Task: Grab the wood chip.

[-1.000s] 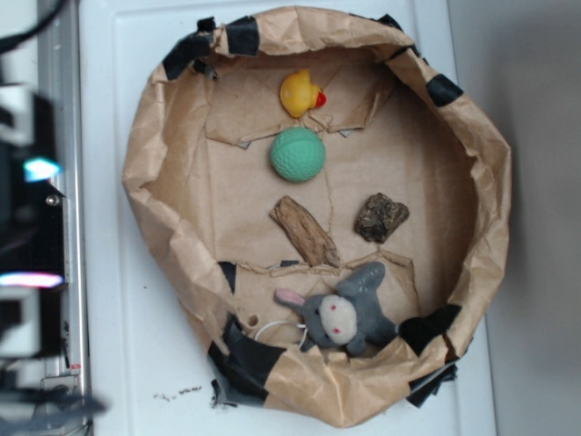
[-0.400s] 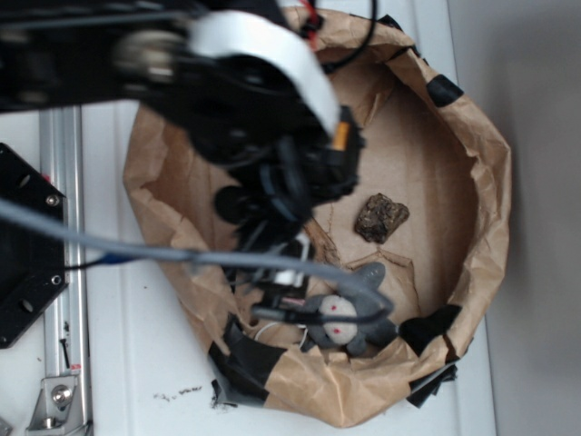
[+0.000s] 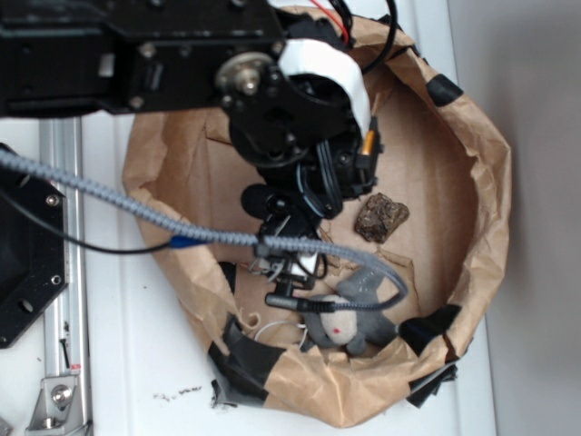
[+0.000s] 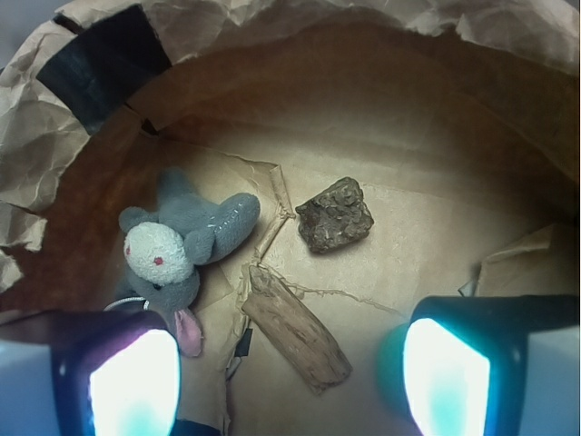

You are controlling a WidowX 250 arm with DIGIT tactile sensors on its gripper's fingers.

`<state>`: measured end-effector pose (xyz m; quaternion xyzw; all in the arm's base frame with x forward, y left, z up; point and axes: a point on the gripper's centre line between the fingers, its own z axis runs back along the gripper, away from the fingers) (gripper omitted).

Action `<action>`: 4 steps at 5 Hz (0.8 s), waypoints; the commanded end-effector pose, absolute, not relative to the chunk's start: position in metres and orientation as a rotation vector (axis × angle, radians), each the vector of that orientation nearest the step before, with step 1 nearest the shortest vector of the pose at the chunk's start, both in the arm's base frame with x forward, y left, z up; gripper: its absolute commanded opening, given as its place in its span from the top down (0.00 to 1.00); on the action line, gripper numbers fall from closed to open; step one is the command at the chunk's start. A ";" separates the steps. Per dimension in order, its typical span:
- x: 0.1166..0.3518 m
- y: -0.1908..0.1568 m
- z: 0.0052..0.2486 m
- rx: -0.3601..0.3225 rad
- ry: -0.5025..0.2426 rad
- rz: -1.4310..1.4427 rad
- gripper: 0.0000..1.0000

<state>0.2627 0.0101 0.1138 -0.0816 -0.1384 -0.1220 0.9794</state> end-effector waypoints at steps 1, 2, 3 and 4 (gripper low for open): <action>0.278 0.011 0.080 -0.047 -0.294 -0.351 0.00; 0.281 0.000 0.059 -0.040 -0.241 -0.606 0.00; 0.268 -0.016 0.059 -0.115 -0.216 -0.786 0.00; 0.260 -0.021 0.050 -0.121 -0.173 -0.818 0.00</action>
